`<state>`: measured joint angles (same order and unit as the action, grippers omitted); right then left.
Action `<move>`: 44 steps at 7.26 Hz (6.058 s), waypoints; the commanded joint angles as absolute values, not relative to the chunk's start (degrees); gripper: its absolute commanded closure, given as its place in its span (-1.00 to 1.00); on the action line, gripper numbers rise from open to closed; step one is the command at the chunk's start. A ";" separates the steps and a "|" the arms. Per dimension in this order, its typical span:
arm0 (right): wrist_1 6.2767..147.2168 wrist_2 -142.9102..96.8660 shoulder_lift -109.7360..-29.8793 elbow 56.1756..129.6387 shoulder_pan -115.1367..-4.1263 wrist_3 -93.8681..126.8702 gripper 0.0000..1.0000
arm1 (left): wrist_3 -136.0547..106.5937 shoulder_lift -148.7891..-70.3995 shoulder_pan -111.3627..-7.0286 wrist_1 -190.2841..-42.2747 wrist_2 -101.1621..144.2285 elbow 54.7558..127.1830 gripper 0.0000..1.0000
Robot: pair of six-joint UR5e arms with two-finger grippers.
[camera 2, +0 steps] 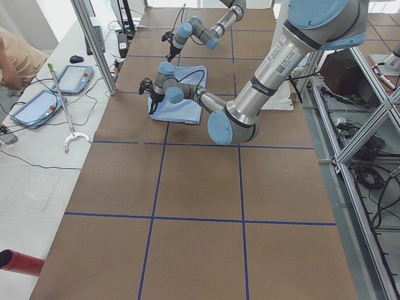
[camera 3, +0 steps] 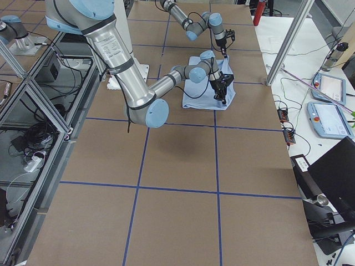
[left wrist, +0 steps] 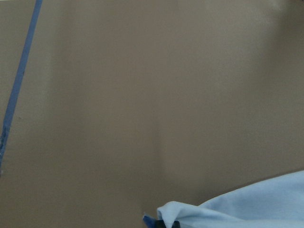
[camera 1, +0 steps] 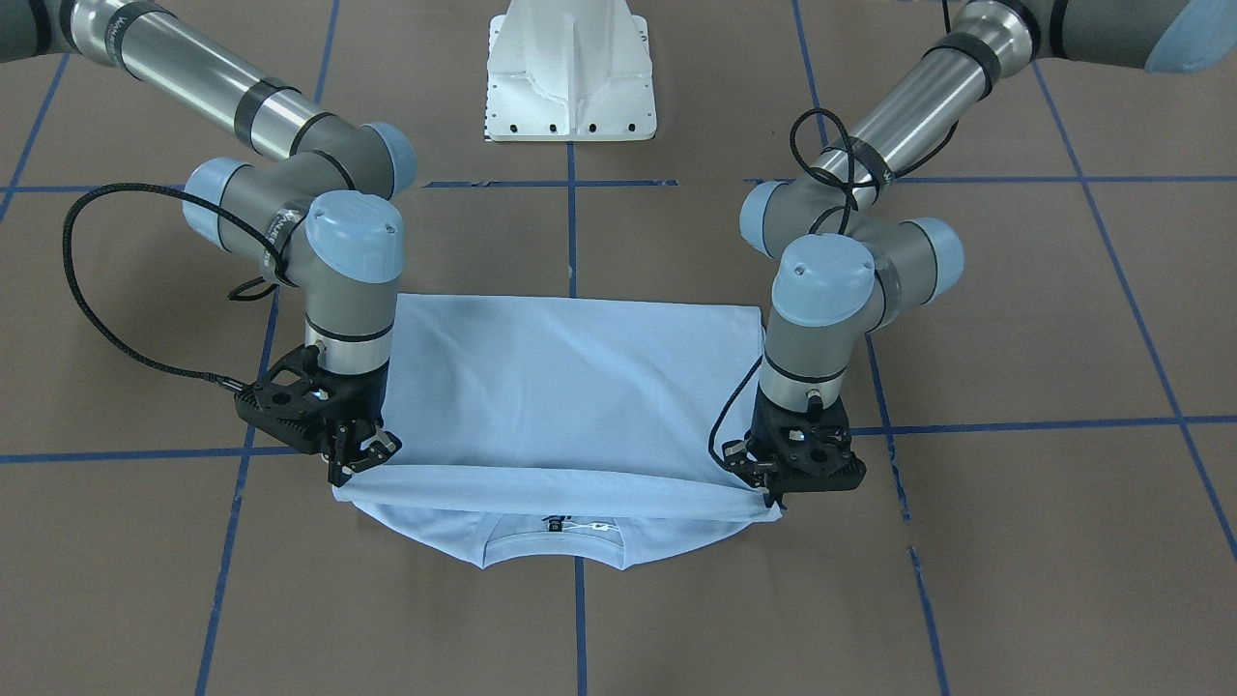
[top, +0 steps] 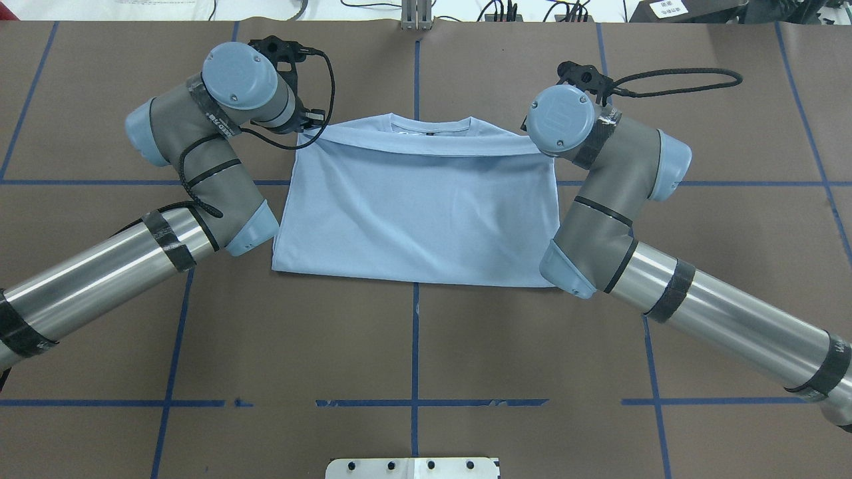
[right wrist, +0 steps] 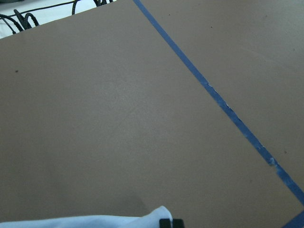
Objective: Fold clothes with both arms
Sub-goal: 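Release the hem and draw both grippers back from the shirt, then lower the left gripper to the folded shirt's side edge, then grasp the side edge with the left gripper and drag it away from the robot, then hold the shirt corner with the left gripper while the right gripper grasps the collar corner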
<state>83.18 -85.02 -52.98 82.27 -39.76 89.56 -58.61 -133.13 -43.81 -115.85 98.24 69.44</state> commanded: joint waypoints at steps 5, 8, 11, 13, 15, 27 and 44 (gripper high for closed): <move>79.45 -92.27 -52.82 84.81 -42.88 79.83 -1.00 | -50.80 -124.04 -43.68 -119.62 100.72 81.53 -1.00; 79.10 -94.22 -55.63 88.86 -43.33 77.78 -1.00 | -56.39 -108.15 -37.82 -119.62 100.73 98.84 -1.00; 79.10 -94.22 -55.81 88.95 -43.33 77.78 -1.00 | -67.73 -106.70 -30.95 -119.79 97.40 99.84 -0.30; 79.10 -94.13 -55.81 88.95 -43.33 77.78 -1.00 | -68.47 -106.70 -30.15 -119.79 97.03 99.58 0.11; 79.10 -94.13 -55.81 88.95 -43.33 77.78 -1.00 | -68.47 -106.79 -30.06 -119.71 97.03 99.32 0.12; 79.10 -94.04 -55.81 88.95 -43.33 77.87 -1.00 | -55.07 -107.13 -36.96 -119.18 96.06 97.23 1.00; 74.27 -86.85 -34.45 62.84 -32.88 89.39 -0.24 | -37.35 -128.14 -55.28 -135.88 100.63 62.05 -1.00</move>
<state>74.25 -88.17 -34.83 64.13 -33.95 89.64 -36.73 -128.18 -55.36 -135.87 100.63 62.00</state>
